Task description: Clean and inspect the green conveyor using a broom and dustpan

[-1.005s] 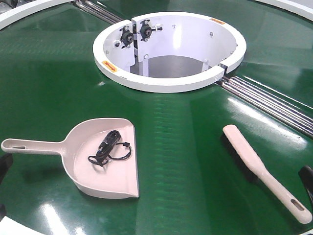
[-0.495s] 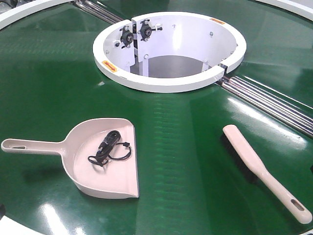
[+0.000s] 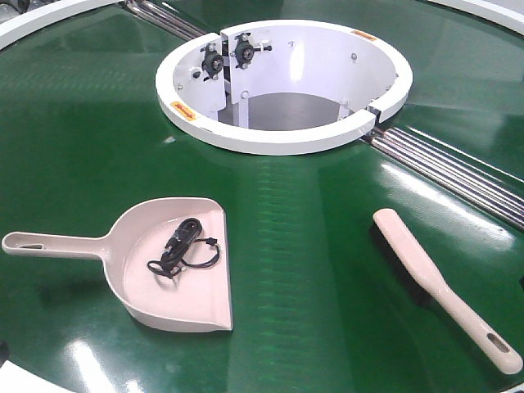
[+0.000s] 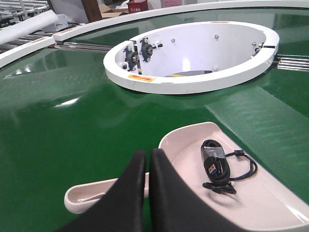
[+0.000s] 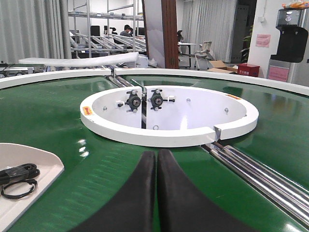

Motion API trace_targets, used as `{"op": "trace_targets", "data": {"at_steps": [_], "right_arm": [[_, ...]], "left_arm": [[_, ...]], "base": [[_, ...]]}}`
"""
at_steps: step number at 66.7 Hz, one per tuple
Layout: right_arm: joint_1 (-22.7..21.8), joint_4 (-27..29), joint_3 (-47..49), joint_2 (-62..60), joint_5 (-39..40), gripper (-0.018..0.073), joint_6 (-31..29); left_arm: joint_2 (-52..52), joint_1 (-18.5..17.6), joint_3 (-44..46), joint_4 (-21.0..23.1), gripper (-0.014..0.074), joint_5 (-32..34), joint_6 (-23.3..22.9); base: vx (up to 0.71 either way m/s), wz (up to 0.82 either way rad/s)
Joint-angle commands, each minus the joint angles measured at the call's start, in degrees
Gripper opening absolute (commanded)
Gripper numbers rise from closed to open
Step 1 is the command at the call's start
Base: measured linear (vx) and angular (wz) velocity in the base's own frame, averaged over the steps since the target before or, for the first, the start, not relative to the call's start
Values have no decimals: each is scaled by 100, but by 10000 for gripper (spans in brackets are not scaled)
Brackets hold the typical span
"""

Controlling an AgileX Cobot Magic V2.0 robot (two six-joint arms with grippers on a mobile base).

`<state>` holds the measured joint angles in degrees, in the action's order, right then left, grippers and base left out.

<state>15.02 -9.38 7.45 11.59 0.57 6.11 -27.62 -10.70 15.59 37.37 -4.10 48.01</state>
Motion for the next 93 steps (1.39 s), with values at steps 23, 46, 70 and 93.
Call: {"op": "trace_targets", "data": {"at_steps": [23, 46, 70, 93], "right_arm": [[11, -54, 188, 51, 456, -10, -14], [11, -54, 188, 51, 456, -10, -14], [11, -54, 188, 51, 456, -10, -14], [11, -54, 188, 51, 456, -10, -14]], "left_arm": [[15, -29, 78, -1742, -7, 410, -1626], [1784, 679, -1663, -3737, -7, 1212, -4836], [2922, 861, -1905, -3865, -7, 549, -4865], [2920, 398, -1905, -3952, -7, 74, -5415]], "base": [[0, 0], [0, 0], [0, 0], [0, 0]]}}
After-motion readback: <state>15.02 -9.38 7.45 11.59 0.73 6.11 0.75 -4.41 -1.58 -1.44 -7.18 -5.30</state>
